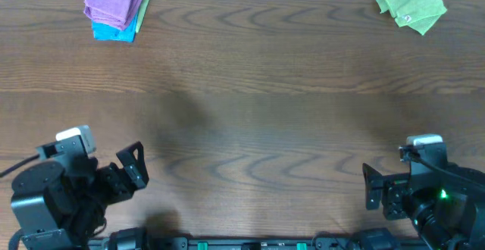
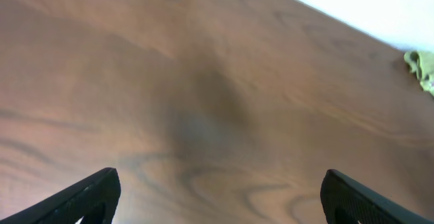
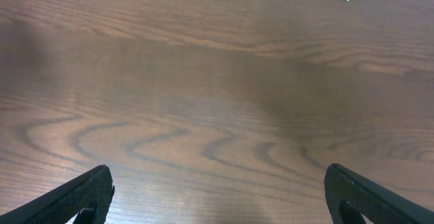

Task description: Fold the cloth

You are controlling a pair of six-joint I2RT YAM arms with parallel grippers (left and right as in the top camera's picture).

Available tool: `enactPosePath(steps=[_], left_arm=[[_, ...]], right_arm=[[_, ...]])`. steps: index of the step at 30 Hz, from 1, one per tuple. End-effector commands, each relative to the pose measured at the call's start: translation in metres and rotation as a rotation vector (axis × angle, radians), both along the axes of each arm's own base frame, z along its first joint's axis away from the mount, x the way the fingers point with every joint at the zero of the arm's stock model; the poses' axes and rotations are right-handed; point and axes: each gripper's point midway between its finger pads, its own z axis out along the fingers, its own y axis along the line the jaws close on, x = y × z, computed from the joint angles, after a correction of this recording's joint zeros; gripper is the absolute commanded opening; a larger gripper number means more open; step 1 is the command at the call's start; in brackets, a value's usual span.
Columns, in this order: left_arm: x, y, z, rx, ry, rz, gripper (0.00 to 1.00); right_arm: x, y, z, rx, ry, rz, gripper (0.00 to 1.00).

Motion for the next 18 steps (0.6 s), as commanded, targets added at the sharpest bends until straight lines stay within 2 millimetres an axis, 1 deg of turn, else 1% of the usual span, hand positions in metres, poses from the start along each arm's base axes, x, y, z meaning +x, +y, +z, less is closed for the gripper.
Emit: enactPosePath(steps=[1,3,9,13,16,18], left_arm=[[-0.006,-0.018,-0.002,-0.149,0.029,-0.005,0.95],[-0.006,-0.022,-0.001,-0.19,0.033,0.0,0.95],[-0.006,-0.021,-0.001,-0.185,0.034,0.003,0.95],[-0.006,-0.011,-0.003,-0.131,0.031,0.03,0.95],[0.002,-0.005,0.004,-0.076,-0.015,0.024,0.95],[0.009,-0.004,0.011,-0.022,-0.063,-0.013,0.96]], right_arm=[[-0.001,-0.003,-0.001,-0.007,0.001,-0.014,0.99],[-0.001,-0.003,-0.001,-0.007,0.001,-0.014,0.99],[-0.001,-0.003,-0.001,-0.007,0.001,-0.014,0.99],[-0.001,-0.003,-0.001,-0.007,0.001,-0.014,0.99],[-0.001,-0.003,-0.001,-0.007,0.001,-0.014,0.99],[-0.001,-0.003,-0.001,-0.007,0.001,-0.014,0.99]])
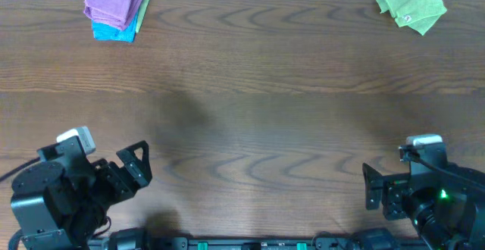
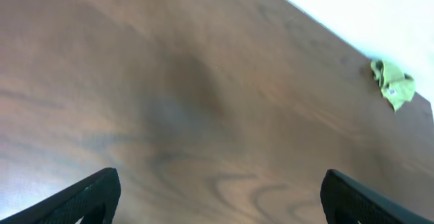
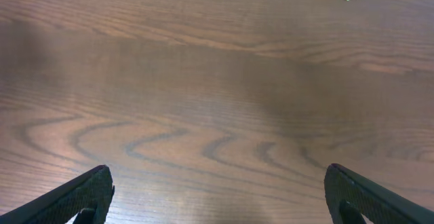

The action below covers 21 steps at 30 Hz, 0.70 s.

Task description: Fold the cloth

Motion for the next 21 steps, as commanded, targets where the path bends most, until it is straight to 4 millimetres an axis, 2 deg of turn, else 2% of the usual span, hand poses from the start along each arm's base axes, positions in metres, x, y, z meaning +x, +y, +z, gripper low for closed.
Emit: enactPosePath(steps=[1,4,8,13,17,21], left_arm=[[0.009,0.006,0.007,0.124,-0.07,-0.054,0.95],[0.027,0.006,0.014,0.235,-0.169,-0.127,0.95],[0.051,0.006,0.006,0.355,-0.294,-0.187,0.95],[0.07,0.012,-0.026,0.402,-0.411,-0.152,0.95],[0.073,0.012,-0.061,0.412,-0.469,-0.141,0.96],[0.071,0.013,-0.084,0.417,-0.481,-0.135,0.95]], right_arm=[[0.0,-0.003,-0.001,-0.007,0.0,-0.014,0.99],[0.0,-0.003,-0.001,-0.007,0.0,-0.014,0.99],[0.0,-0.003,-0.001,-0.007,0.0,-0.014,0.99],[0.0,-0.003,-0.001,-0.007,0.0,-0.015,0.99],[0.0,-0.003,-0.001,-0.007,0.0,-0.014,0.99],[0.0,-0.003,-0.001,-0.007,0.0,-0.014,0.99]])
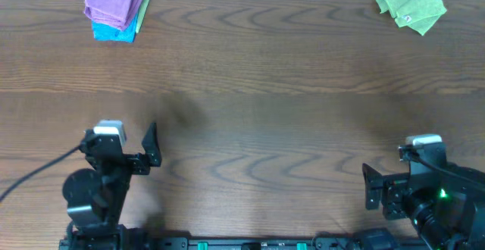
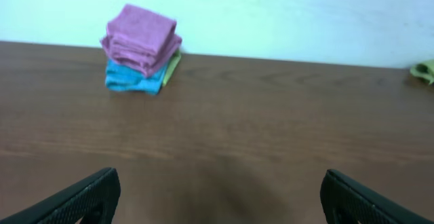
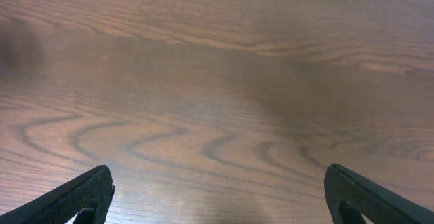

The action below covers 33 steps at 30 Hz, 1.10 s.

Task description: Fold the cloth

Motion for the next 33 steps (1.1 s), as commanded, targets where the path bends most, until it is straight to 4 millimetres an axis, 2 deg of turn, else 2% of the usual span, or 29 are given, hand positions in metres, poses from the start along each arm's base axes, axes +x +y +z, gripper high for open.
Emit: enactPosePath(steps=[1,17,25,33], left_arm=[[-0.002,0.001,-0.011,0.027,-0.021,0.006,0.95],[-0.01,-0.011,-0.064,0.028,-0.004,-0.043,0.95],[-0.009,-0.003,-0.081,0.04,0.013,0.006,0.95],[-0.009,0.02,-0.087,0.074,0.014,0.133,0.95]], right_arm=[[0.0,-0.003,0.0,-0.006,-0.002,-0.014,0.99],[0.0,-0.003,0.0,-0.007,-0.002,-0.014,0.99],[0.0,-0.003,0.0,-0.006,-0.002,-0.014,0.99],[0.0,-0.003,0.0,-0.007,-0.002,-0.014,0.99]])
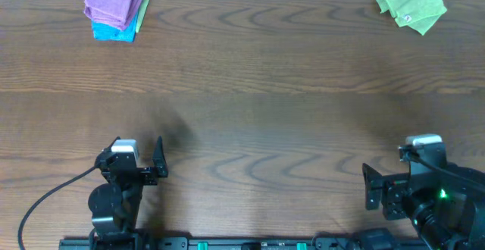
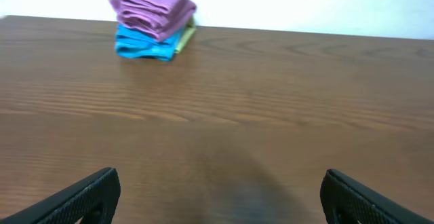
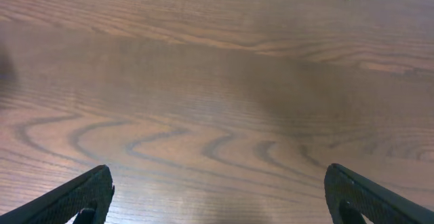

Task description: Fold the cloth

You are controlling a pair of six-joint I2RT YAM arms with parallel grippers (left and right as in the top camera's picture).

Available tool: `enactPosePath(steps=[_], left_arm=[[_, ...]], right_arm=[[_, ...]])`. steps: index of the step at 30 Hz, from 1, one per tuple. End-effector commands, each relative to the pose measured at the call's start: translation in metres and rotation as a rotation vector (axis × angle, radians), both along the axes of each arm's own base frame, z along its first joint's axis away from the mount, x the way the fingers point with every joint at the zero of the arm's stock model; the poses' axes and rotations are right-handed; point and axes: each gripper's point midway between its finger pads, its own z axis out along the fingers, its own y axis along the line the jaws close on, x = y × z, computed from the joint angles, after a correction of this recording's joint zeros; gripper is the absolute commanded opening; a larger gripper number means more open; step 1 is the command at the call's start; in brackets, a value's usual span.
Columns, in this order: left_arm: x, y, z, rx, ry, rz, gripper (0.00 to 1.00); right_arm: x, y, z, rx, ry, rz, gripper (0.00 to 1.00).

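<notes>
A crumpled green cloth (image 1: 410,7) lies at the table's far right corner; its edge shows at the top of the right wrist view. My left gripper (image 1: 142,164) stands open near the front left edge, facing the far side, nothing between its fingers (image 2: 218,187). My right gripper (image 1: 377,189) stands open at the front right over bare wood (image 3: 218,183). Both are far from the green cloth.
A stack of folded cloths (image 1: 114,7), purple on top of blue with a yellow-green edge, sits at the far left corner, seen also in the left wrist view (image 2: 154,17). The wooden table (image 1: 258,106) ends at a white wall behind.
My left arm has shifted a little to the right and toward the front edge, still facing the folded stack. The right arm and both cloths have not moved.
My left arm sat at the front left corner, turned toward the table's right, its gripper open. Its view then swung toward the green cloth. Later it faced straight at the folded stack, and now stands slightly nearer the front. The right arm stayed still and open.
</notes>
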Motion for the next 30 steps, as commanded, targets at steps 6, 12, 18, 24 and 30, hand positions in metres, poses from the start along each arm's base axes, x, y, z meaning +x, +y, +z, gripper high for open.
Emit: enactPosePath(steps=[6,12,18,24,30], left_arm=[[-0.0012,0.0202,-0.0068,0.038,-0.004,0.114,0.95],[-0.0012,0.02,-0.0072,0.038,-0.002,0.113,0.95],[-0.0011,0.0195,-0.0072,0.037,-0.002,0.11,0.95],[-0.0011,0.0195,-0.0072,0.037,-0.002,0.11,0.95],[-0.0011,0.0195,-0.0072,0.037,-0.002,0.11,0.95]], right_arm=[[-0.0006,-0.0028,0.0001,-0.007,-0.002,-0.014,0.99],[-0.0006,-0.0028,0.0001,-0.007,-0.002,-0.014,0.99],[-0.0006,-0.0028,0.0001,-0.007,-0.002,-0.014,0.99],[-0.0006,-0.0028,0.0001,-0.007,-0.002,-0.014,0.99],[-0.0006,-0.0028,0.0001,-0.006,-0.002,-0.014,0.99]])
